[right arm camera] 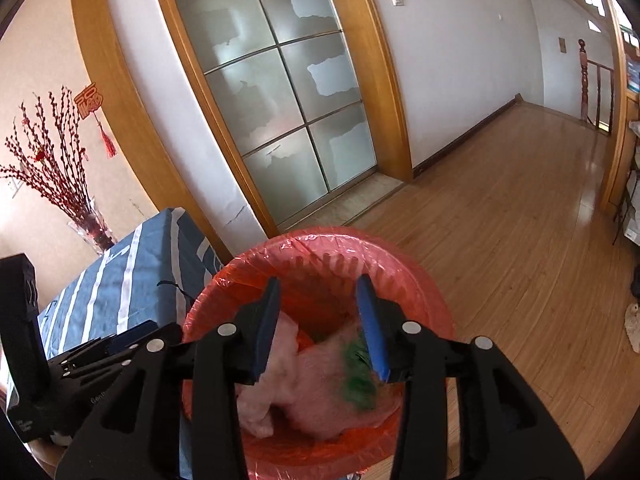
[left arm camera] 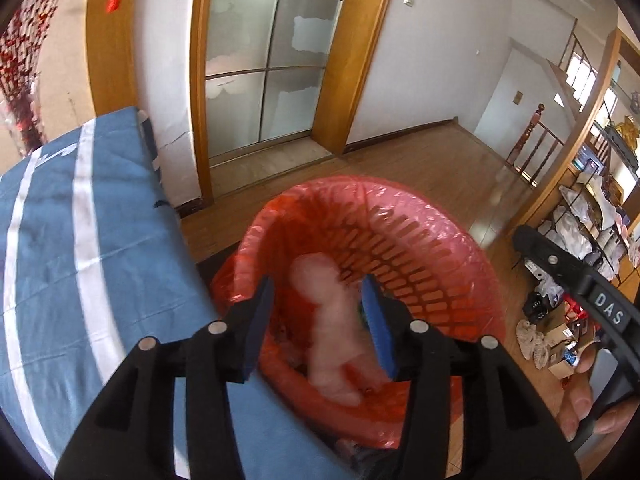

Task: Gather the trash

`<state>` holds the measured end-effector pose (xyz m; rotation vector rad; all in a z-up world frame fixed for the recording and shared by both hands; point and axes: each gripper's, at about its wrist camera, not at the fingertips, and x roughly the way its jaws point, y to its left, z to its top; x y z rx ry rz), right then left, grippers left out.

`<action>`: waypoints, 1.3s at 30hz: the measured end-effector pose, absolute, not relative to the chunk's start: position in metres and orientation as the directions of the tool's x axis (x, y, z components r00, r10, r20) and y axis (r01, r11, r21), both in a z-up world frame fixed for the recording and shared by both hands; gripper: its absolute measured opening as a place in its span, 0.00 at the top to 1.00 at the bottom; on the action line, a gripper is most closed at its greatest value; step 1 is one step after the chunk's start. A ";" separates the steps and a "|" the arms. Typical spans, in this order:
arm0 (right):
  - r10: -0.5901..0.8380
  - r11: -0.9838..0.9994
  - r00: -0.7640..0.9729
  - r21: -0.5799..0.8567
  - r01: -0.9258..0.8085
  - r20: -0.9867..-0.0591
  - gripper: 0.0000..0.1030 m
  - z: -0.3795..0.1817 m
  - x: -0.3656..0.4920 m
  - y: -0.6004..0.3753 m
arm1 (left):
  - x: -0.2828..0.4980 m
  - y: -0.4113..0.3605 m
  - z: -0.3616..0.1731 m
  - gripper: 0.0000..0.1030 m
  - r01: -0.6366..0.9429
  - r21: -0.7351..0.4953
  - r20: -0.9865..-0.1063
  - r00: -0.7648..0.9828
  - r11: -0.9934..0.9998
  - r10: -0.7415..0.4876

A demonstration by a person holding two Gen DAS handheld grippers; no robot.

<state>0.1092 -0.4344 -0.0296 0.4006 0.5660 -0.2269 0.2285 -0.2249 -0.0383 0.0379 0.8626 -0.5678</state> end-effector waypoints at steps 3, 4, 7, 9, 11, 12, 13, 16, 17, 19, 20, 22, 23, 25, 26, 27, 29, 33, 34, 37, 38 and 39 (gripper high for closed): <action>-0.148 0.913 0.838 0.254 0.320 -0.525 0.36 -0.022 0.091 -0.421 | 0.218 -0.202 -0.029 0.50 0.467 -0.188 -0.706 0.548 0.864 -0.450; -0.159 0.917 0.843 0.239 0.319 -0.513 0.30 -0.019 0.085 -0.417 | 0.210 -0.191 -0.024 0.45 0.458 -0.177 -0.691 0.572 0.871 -0.441; -0.192 0.928 0.861 0.198 0.315 -0.470 0.15 -0.011 0.062 -0.395 | 0.188 -0.161 -0.010 0.36 0.417 -0.146 -0.655 0.639 0.897 -0.404; -0.207 0.926 0.872 0.199 0.321 -0.445 0.08 -0.008 0.048 -0.382 | 0.171 -0.136 -0.002 0.32 0.395 -0.126 -0.619 0.686 0.910 -0.383; -0.217 0.929 0.874 0.183 0.321 -0.435 0.05 -0.007 0.040 -0.369 | 0.151 -0.113 0.003 0.24 0.346 -0.082 -0.586 0.742 0.935 -0.326; -0.233 0.932 0.873 0.158 0.326 -0.429 0.02 -0.006 0.035 -0.359 | 0.137 -0.099 0.006 0.21 0.314 -0.058 -0.562 0.774 0.948 -0.291; -0.245 0.935 0.873 0.136 0.328 -0.422 0.02 -0.005 0.032 -0.350 | 0.130 -0.089 0.008 0.16 0.287 -0.041 -0.546 0.796 0.957 -0.262; -0.261 0.946 0.878 0.076 0.316 -0.400 0.02 -0.004 0.022 -0.325 | 0.101 -0.060 0.014 0.06 0.206 0.007 -0.490 0.854 0.979 -0.176; -0.270 0.947 0.878 0.058 0.317 -0.394 0.02 -0.004 0.017 -0.315 | 0.092 -0.051 0.015 0.04 0.181 0.022 -0.474 0.868 0.983 -0.149; -0.287 0.945 0.877 0.035 0.324 -0.385 0.02 -0.004 0.012 -0.303 | 0.078 -0.036 0.015 0.04 0.141 0.036 -0.459 0.881 0.989 -0.109; -0.287 0.946 0.878 0.028 0.322 -0.384 0.02 -0.004 0.010 -0.298 | 0.074 -0.030 0.015 0.04 0.133 0.039 -0.459 0.883 0.990 -0.100; -0.282 0.951 0.883 0.012 0.309 -0.375 0.02 -0.004 0.004 -0.286 | 0.062 -0.020 0.014 0.04 0.113 0.046 -0.459 0.885 0.992 -0.080; -0.281 0.953 0.885 0.004 0.304 -0.370 0.02 -0.004 0.001 -0.281 | 0.057 -0.016 0.014 0.04 0.104 0.045 -0.457 0.887 0.994 -0.072; -0.276 0.957 0.891 -0.015 0.290 -0.360 0.02 -0.003 -0.005 -0.273 | 0.047 -0.011 0.015 0.04 0.094 0.035 -0.451 0.890 0.995 -0.068; -0.275 0.958 0.893 -0.020 0.287 -0.356 0.02 -0.002 -0.007 -0.271 | 0.042 -0.008 0.015 0.04 0.088 0.027 -0.449 0.891 0.996 -0.067; -0.273 0.959 0.896 -0.024 0.283 -0.350 0.02 -0.002 -0.010 -0.267 | 0.037 -0.005 0.016 0.04 0.086 0.016 -0.445 0.893 0.996 -0.070; -0.276 0.958 0.896 -0.025 0.285 -0.349 0.02 -0.003 -0.014 -0.262 | 0.029 -0.003 0.019 0.04 0.077 0.010 -0.436 0.898 0.997 -0.065; -0.286 0.954 0.890 -0.020 0.299 -0.356 0.02 -0.009 -0.023 -0.256 | 0.018 0.000 0.020 0.04 0.054 0.018 -0.418 0.907 0.998 -0.042; -0.290 0.953 0.888 -0.022 0.302 -0.358 0.02 -0.010 -0.025 -0.255 | 0.014 -0.001 0.020 0.04 0.047 0.025 -0.411 0.911 0.999 -0.032; -0.295 0.950 0.881 -0.019 0.310 -0.369 0.02 -0.014 -0.029 -0.256 | 0.005 -0.001 0.019 0.04 0.035 0.044 -0.393 0.919 0.998 -0.015; -0.298 0.950 0.880 -0.020 0.313 -0.371 0.02 -0.015 -0.032 -0.255 | 0.003 -0.001 0.018 0.04 0.031 0.052 -0.389 0.921 0.998 -0.009; -0.300 0.949 0.878 -0.022 0.315 -0.373 0.02 -0.016 -0.033 -0.255 | 0.002 -0.002 0.017 0.04 0.029 0.058 -0.388 0.922 0.998 -0.004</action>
